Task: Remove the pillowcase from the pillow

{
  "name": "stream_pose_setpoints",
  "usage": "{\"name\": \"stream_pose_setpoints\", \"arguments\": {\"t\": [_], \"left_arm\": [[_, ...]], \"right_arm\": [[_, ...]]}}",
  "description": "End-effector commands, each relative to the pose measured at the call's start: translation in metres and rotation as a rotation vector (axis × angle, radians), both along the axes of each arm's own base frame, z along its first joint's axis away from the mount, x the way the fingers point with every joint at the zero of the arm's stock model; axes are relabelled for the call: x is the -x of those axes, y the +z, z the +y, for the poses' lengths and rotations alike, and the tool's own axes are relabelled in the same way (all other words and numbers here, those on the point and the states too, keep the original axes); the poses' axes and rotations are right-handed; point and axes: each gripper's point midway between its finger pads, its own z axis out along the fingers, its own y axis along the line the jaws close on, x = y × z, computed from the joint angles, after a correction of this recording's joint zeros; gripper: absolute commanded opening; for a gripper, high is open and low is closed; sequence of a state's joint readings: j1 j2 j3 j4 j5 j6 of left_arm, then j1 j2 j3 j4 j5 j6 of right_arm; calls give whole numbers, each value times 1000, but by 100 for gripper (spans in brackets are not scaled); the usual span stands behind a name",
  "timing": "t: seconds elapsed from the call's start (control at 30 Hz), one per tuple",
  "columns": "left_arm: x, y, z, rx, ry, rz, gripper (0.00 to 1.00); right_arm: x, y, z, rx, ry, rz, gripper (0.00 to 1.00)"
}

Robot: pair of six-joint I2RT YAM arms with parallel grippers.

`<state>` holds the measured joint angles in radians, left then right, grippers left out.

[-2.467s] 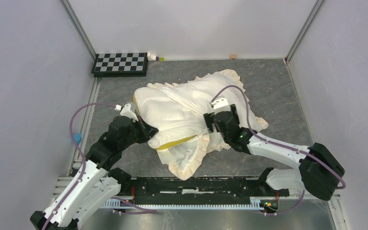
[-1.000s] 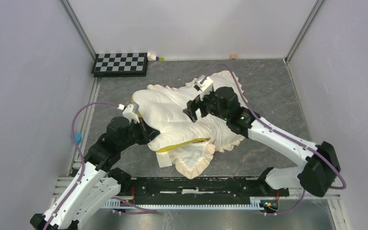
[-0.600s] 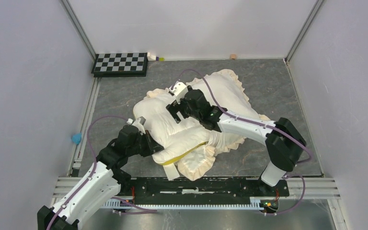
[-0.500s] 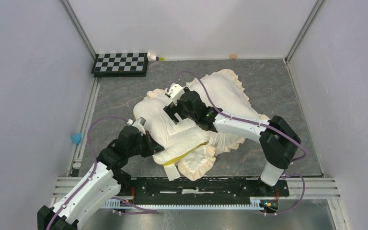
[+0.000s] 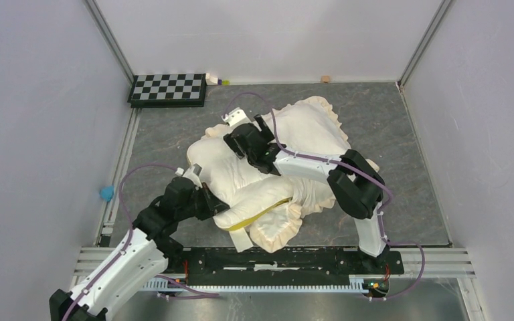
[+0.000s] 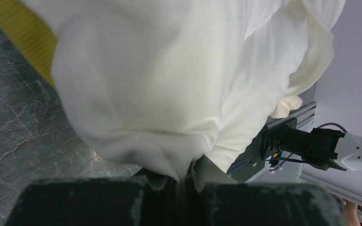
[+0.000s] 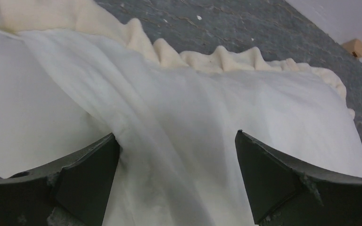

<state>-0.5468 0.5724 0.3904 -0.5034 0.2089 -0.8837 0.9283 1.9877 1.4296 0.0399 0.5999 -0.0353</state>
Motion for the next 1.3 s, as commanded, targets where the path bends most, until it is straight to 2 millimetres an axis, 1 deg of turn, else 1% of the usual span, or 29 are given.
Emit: {"name": "stream_pose_setpoints", "arguments": {"t": [0.0, 0.03, 0.07, 0.1, 0.13, 0.17, 0.23, 0.3, 0.37, 0.43, 0.5, 0.57, 0.77, 0.87, 0.9, 0.97, 1.0, 1.03, 1.1, 1.17, 1.2, 1.27], "left_arm": [[-9, 51, 0, 57, 35, -112, 2], [-10, 54, 5, 35, 46, -133, 2], [-12, 58, 11, 9, 63, -158, 2], [-14, 58, 18, -29, 82, -168, 2], [-15, 60, 26, -61, 104, -179, 2], [-16, 64, 30, -79, 118, -193, 2], [-19, 71, 42, -110, 174, -215, 2], [-22, 83, 49, -110, 211, -255, 2], [-24, 95, 56, -110, 246, -293, 2], [-26, 107, 63, -120, 269, -333, 2], [-28, 113, 69, -150, 288, -351, 2], [-29, 118, 75, -178, 299, -362, 2], [-35, 133, 90, -244, 347, -413, 2], [-42, 139, 94, -278, 363, -438, 2], [-45, 142, 94, -283, 365, -446, 2], [-53, 143, 85, -280, 339, -450, 2], [-59, 142, 77, -275, 320, -447, 2], [-64, 141, 68, -259, 297, -437, 2], [-76, 140, 45, -209, 241, -418, 2], [-84, 146, 25, -155, 194, -407, 2], [-87, 151, 18, -131, 180, -412, 2], [-92, 161, 7, -88, 157, -430, 2]], "right_arm": [[-38, -16, -70, 19, -263, 34, 98], [-42, -22, -92, 9, -305, 45, 98], [-47, -23, -110, -14, -338, 43, 98], [-51, -24, -134, -34, -380, 41, 98], [-55, -24, -152, -54, -411, 38, 98], [-60, -25, -175, -63, -457, 40, 98], [-70, -28, -214, -76, -539, 60, 98], [-81, -36, -247, -112, -590, 101, 98], [-87, -41, -272, -152, -628, 121, 98], [-89, -43, -289, -179, -650, 136, 98], [-91, -40, -301, -190, -669, 133, 98], [-87, -40, -312, -177, -690, 149, 98], [-87, -22, -340, -214, -734, 125, 99], [-89, -1, -340, -249, -706, 90, 99], [-91, 7, -332, -276, -660, 77, 95], [-99, 37, -303, -359, -488, 24, 88], [-100, 50, -288, -382, -417, 8, 87], [-99, 64, -277, -375, -376, -12, 88], [-96, 92, -253, -315, -320, -36, 92], [-87, 112, -229, -249, -282, -41, 98], [-80, 120, -214, -225, -242, -43, 98], [-64, 134, -192, -223, -195, -49, 98]]}}
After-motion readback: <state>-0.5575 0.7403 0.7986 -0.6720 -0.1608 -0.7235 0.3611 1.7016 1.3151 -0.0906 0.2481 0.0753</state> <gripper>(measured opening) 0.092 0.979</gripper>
